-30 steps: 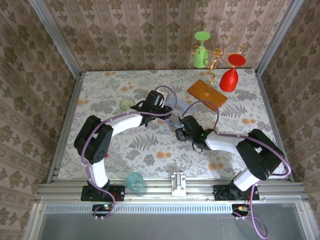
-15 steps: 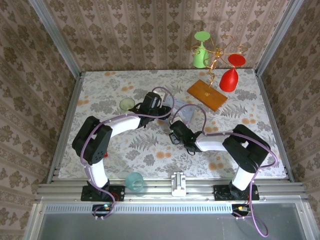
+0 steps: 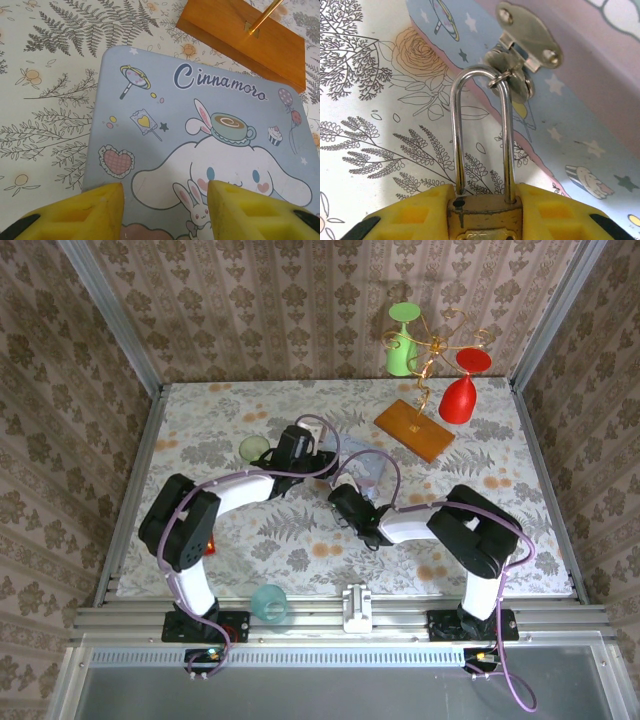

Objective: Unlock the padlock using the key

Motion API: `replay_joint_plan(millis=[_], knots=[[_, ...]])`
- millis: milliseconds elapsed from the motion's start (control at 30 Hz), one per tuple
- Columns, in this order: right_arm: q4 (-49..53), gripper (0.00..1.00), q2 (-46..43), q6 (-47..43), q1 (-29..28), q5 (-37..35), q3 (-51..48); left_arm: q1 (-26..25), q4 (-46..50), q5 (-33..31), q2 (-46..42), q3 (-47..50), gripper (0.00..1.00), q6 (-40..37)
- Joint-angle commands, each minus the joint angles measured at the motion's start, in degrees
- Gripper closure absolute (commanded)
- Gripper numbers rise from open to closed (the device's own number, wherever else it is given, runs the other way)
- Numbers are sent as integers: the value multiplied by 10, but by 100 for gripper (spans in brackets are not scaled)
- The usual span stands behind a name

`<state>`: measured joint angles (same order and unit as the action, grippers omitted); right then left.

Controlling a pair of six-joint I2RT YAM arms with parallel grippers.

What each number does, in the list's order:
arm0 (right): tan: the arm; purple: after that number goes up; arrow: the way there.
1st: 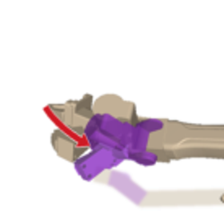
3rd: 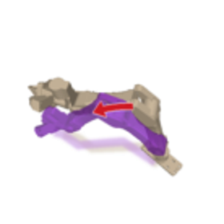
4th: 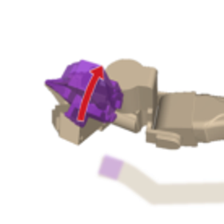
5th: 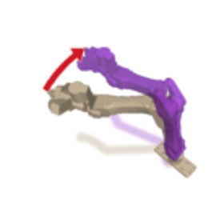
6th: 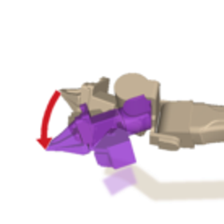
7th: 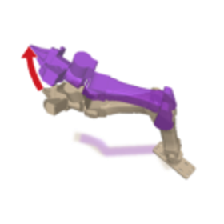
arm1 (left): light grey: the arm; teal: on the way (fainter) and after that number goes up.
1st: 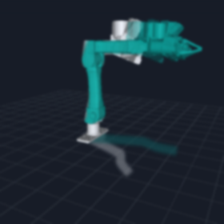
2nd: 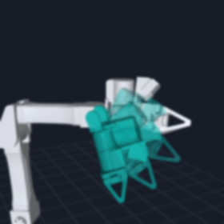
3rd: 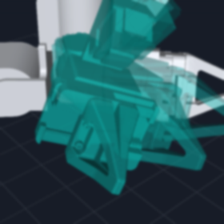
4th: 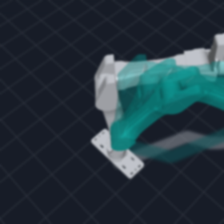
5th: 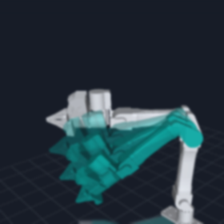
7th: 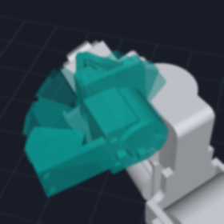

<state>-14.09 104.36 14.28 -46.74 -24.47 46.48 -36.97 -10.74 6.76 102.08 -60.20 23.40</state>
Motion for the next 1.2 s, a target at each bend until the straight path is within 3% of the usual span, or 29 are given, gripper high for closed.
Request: replay_joint_plan(millis=[0,167,333,533,700,867,1100,1167], knots=[[14,68,7,15,11,41,-26,7,56,-4,-19,25,52,15],[-18,73,-55,56,70,242,-68,8,67,-8,-59,30,52,10],[-70,74,-68,86,119,366,-108,8,68,-4,-82,38,52,12],[-112,73,-47,121,139,430,-130,2,61,-3,-98,61,52,15],[-116,68,-34,133,152,435,-138,-1,54,2,-103,77,52,19],[-126,73,-25,142,161,445,-143,-7,46,7,-101,85,52,23],[-250,76,-35,212,196,556,-183,-24,31,-11,-125,102,52,17],[-212,76,-43,199,198,521,-180,-34,52,-32,-125,87,52,-5]])
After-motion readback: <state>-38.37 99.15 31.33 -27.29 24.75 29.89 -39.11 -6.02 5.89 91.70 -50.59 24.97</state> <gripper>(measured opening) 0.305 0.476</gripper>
